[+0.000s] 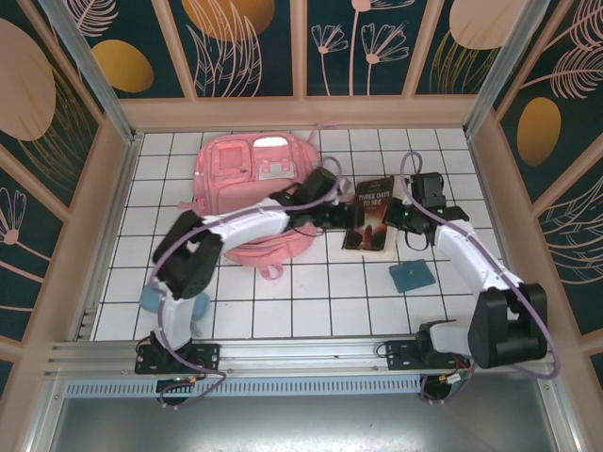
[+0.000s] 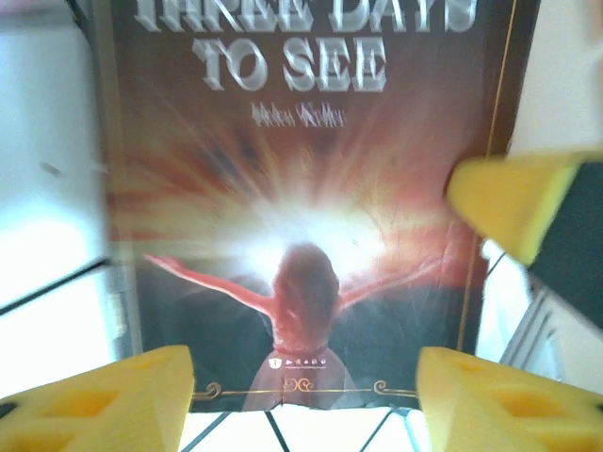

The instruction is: Pack the student bag

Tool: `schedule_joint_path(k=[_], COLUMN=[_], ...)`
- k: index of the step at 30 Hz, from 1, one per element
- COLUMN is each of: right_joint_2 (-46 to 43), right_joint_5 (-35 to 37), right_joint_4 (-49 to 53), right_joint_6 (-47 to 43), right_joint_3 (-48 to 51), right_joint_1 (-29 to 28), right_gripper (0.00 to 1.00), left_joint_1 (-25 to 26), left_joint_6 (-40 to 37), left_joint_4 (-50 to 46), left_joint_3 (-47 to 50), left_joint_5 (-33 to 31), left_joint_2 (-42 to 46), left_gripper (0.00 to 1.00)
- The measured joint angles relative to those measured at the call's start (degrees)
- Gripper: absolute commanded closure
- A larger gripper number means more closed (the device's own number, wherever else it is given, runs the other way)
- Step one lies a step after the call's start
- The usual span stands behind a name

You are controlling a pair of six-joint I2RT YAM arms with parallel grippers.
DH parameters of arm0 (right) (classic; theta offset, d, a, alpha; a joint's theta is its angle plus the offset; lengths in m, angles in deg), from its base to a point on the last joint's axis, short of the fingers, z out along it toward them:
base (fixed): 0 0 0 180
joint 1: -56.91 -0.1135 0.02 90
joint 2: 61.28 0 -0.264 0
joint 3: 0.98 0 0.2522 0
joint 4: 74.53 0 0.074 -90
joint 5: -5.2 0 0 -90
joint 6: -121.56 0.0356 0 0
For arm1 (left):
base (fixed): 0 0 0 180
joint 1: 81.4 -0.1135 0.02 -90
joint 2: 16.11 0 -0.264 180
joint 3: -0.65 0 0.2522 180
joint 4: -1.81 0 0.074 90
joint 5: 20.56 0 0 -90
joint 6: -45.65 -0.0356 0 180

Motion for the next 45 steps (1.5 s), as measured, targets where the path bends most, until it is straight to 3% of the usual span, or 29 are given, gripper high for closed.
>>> schedule_joint_path(k=[4,9,15,20,23,27,33,38,40,43,45], right_joint_2=[-2.8,-3.5,-2.9,0.0,1.7,3.3,5.4,5.2,3.9,-0.2,-3.2], right_joint_5=[-6.6,-16.9,-29.5,-38.6,-42.2,-45.1,-45.6,-42.4,-39.3,-34.1,-30.7], right_joint_4=[-1.2,-5.0,-11.0,-17.8,-22.3,-24.5,-24.7,-25.3,-26.0,-28.8,-31.0], right_joint_6=[0.1,1.0,3.8,8.2,11.0,12.4,13.1,15.8,17.9,21.9,24.5], right_joint_3=[-1.5,-3.0,-3.7,-3.7,-3.7,-3.7,-4.0,-4.0,-3.5,-0.7,1.7], right_joint_1=[0.0,0.0,0.0,0.0,-0.5,-1.0,-1.0,-1.3,-1.4,-2.4,-4.4], right_gripper=[1.0,1.0,1.0,1.0,1.0,1.0,0.99,0.4,0.22,0.05,0.01], left_joint_1=[-7.2,-13.6,-15.8,-15.8,-15.8,-15.9,-16.0,-16.0,-16.0,-16.1,-16.1], left_joint_6=[-0.7,-1.2,-0.4,2.4,4.3,7.0,9.4,10.4,11.2,13.0,14.4], left_joint_4=[2.3,6.4,11.9,16.4,18.6,21.6,22.9,23.3,23.5,23.7,24.4], left_joint_3=[4.7,11.0,19.3,19.9,19.5,19.4,19.2,19.2,19.2,19.2,19.2], left_joint_5=[0.0,1.8,8.0,12.3,14.9,17.8,18.9,18.1,16.4,12.8,10.2], left_joint_2=[8.9,13.2,15.3,17.5,17.5,17.6,19.0,21.6,22.5,23.5,24.0], left_gripper=[0.18,0.02,0.01,0.04,0.11,0.45,0.81,0.92,0.93,0.94,0.94])
